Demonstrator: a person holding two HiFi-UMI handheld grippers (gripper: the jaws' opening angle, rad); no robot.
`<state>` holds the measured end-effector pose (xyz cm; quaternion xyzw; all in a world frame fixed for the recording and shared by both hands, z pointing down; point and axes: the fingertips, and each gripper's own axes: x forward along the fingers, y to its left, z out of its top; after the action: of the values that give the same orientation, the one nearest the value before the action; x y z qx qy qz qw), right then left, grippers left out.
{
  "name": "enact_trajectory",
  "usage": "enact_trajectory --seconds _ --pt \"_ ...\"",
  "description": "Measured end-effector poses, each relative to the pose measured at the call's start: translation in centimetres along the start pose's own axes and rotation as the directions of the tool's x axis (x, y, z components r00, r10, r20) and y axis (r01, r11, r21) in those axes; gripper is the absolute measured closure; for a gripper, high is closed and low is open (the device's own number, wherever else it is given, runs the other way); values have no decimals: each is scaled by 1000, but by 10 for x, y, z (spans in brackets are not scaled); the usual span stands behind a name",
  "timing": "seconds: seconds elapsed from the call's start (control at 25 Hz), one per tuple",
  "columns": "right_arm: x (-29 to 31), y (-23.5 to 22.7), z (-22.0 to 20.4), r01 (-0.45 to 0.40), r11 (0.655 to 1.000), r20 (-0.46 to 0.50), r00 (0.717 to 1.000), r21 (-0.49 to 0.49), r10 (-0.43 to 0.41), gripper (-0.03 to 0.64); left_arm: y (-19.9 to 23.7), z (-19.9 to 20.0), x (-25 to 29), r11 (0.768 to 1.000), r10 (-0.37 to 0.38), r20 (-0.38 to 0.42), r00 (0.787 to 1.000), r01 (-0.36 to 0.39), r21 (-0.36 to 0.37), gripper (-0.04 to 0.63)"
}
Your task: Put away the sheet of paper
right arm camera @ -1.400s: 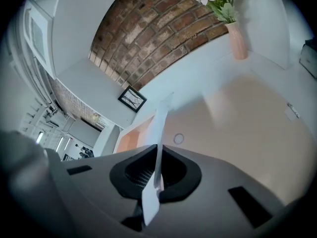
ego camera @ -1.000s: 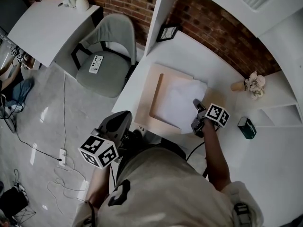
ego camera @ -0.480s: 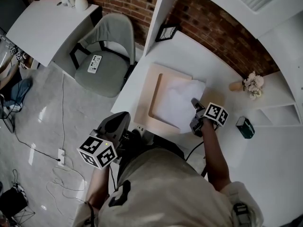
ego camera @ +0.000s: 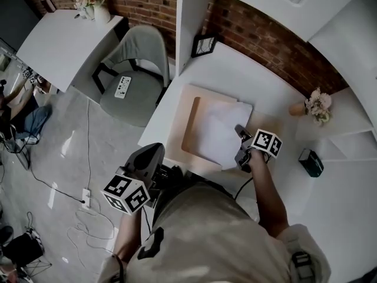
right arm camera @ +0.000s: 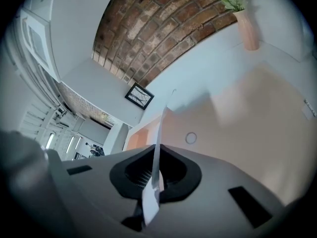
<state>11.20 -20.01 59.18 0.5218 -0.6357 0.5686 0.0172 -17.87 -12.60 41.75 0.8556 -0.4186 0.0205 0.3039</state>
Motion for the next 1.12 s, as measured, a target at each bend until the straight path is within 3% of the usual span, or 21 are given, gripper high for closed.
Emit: enact_trajectory --seconds 0.48,0.92,1.12 --pt "13 1 1 -96 995 -54 994 11 96 589 -31 0 14 997 64 -11 998 -64 38 580" --pt "29 9 -3 -171 985 -97 980 14 172 589 -45 -16 4 984 167 -40 985 -164 66 580" --pt "31 14 -8 -172 985 -95 980 13 172 589 -40 -14 1 985 162 -44 986 -159 72 580"
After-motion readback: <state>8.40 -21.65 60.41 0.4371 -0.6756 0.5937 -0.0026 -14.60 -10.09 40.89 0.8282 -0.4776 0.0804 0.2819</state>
